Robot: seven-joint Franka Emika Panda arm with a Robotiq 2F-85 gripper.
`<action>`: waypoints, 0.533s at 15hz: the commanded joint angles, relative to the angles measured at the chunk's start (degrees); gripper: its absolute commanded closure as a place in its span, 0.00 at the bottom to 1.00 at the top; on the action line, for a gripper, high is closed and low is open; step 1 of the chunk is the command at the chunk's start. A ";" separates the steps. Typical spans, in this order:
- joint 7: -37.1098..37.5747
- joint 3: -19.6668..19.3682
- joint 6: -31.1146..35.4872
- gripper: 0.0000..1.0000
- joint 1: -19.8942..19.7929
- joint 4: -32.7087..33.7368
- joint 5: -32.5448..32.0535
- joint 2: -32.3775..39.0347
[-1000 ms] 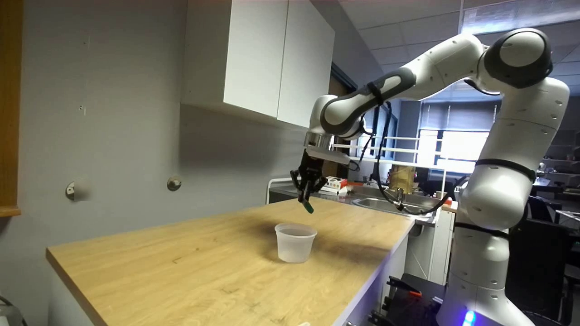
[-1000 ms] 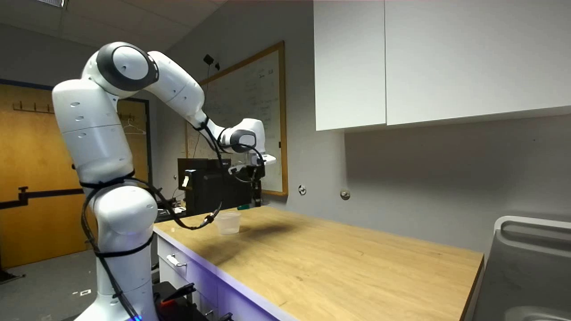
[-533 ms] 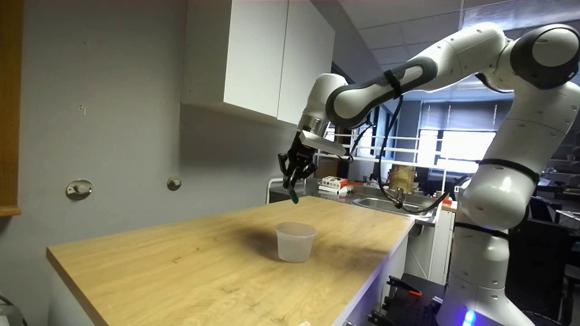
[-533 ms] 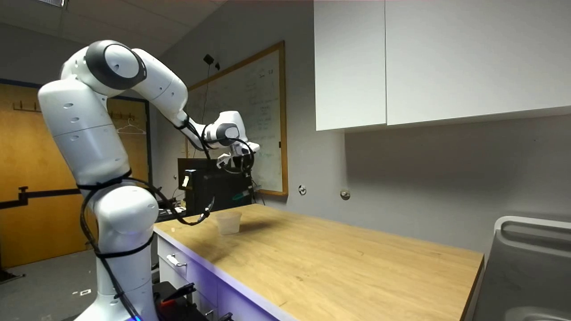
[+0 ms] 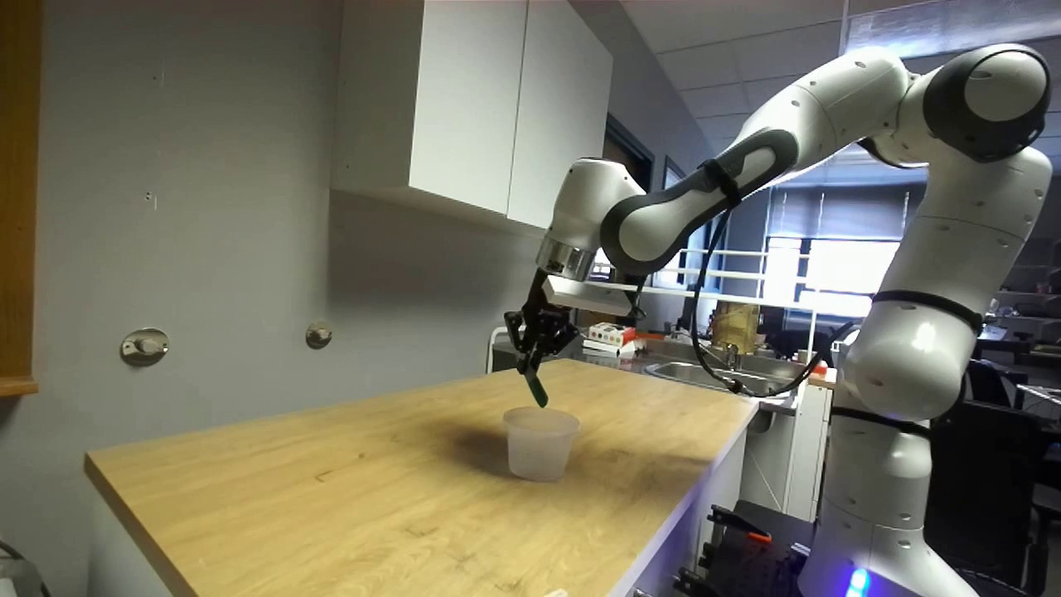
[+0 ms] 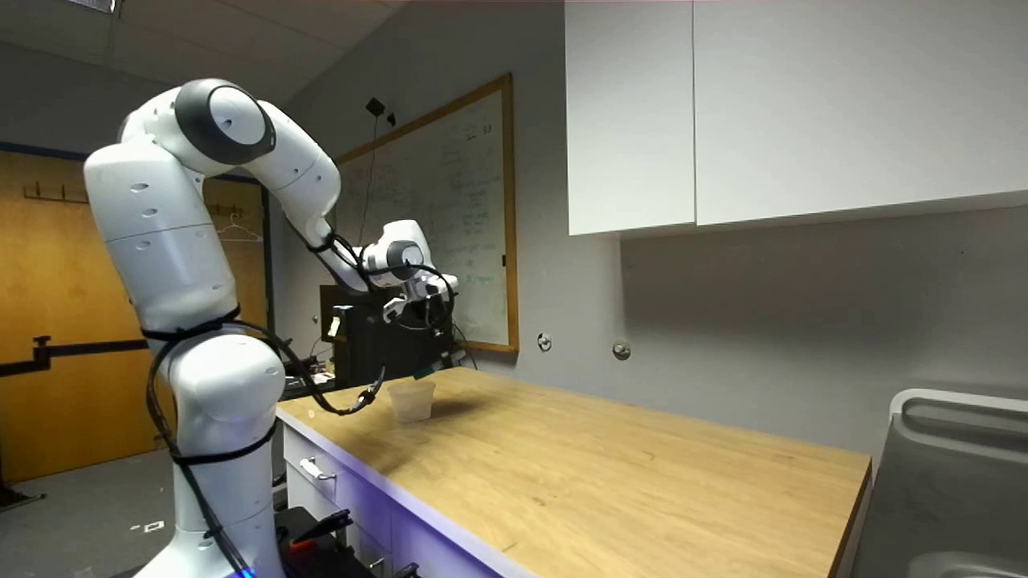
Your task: Put the marker in the bowl
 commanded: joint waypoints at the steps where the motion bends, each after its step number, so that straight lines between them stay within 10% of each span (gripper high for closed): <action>1: 3.72 1.15 0.12 0.90 -0.13 -0.99 -3.77 0.64; 3: 4.48 1.33 -0.18 0.90 0.07 -1.53 -4.98 0.78; 5: 5.24 1.42 -0.56 0.57 0.12 -1.75 -5.99 0.99; 8: 5.87 1.45 -1.07 0.48 0.26 -1.88 -7.04 1.11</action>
